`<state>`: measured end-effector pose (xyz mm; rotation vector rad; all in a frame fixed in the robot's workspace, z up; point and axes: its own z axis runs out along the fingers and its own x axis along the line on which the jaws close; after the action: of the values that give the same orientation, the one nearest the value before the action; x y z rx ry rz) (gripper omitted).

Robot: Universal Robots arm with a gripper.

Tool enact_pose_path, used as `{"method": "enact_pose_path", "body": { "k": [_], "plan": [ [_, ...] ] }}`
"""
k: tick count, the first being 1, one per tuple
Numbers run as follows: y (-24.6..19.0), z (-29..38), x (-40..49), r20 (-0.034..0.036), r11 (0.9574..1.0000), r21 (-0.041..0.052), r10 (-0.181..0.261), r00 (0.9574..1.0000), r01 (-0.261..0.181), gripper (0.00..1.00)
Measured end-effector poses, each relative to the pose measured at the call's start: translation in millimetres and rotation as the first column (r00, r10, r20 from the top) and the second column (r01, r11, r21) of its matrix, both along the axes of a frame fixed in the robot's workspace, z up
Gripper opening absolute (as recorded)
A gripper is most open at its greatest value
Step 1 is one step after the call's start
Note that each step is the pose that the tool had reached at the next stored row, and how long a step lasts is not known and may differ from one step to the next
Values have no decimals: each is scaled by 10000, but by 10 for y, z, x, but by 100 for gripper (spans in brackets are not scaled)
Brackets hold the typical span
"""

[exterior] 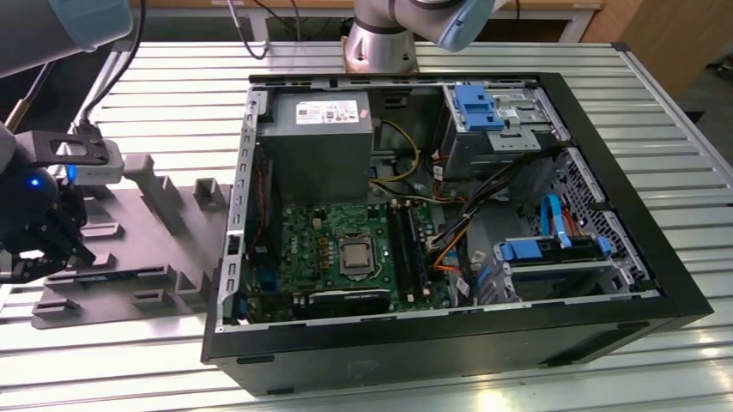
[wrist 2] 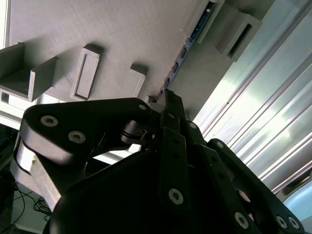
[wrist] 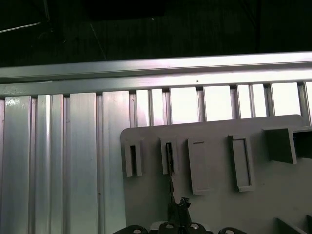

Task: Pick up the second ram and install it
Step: 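Pick up the second ram and move it above second insertion slot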

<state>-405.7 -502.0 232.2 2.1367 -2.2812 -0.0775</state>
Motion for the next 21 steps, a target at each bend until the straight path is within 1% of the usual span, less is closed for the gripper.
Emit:
{"method": "enact_pose_path", "body": {
  "k": [2, 3, 4, 5, 6, 7, 12, 16, 21],
  "plan": [
    [0, 0, 0, 0, 10000, 0, 0, 10000, 0, 11],
    [0, 0, 0, 0, 10000, 0, 0, 10000, 0, 16],
    [0, 0, 0, 0, 10000, 0, 0, 10000, 0, 16],
    [0, 0, 0, 0, 10000, 0, 0, 10000, 0, 23],
    [0, 0, 0, 0, 10000, 0, 0, 10000, 0, 23],
    [0, 0, 0, 0, 10000, 0, 0, 10000, 0, 30],
    [0, -5, 0, 1, 10000, 0, 59, 10000, -59, 30],
    [0, -30, 1, 0, 9987, 0, 509, 9987, -509, 30],
    [0, -66, 0, 0, 9942, 0, 1075, 9942, -1075, 30]
  ]
}}
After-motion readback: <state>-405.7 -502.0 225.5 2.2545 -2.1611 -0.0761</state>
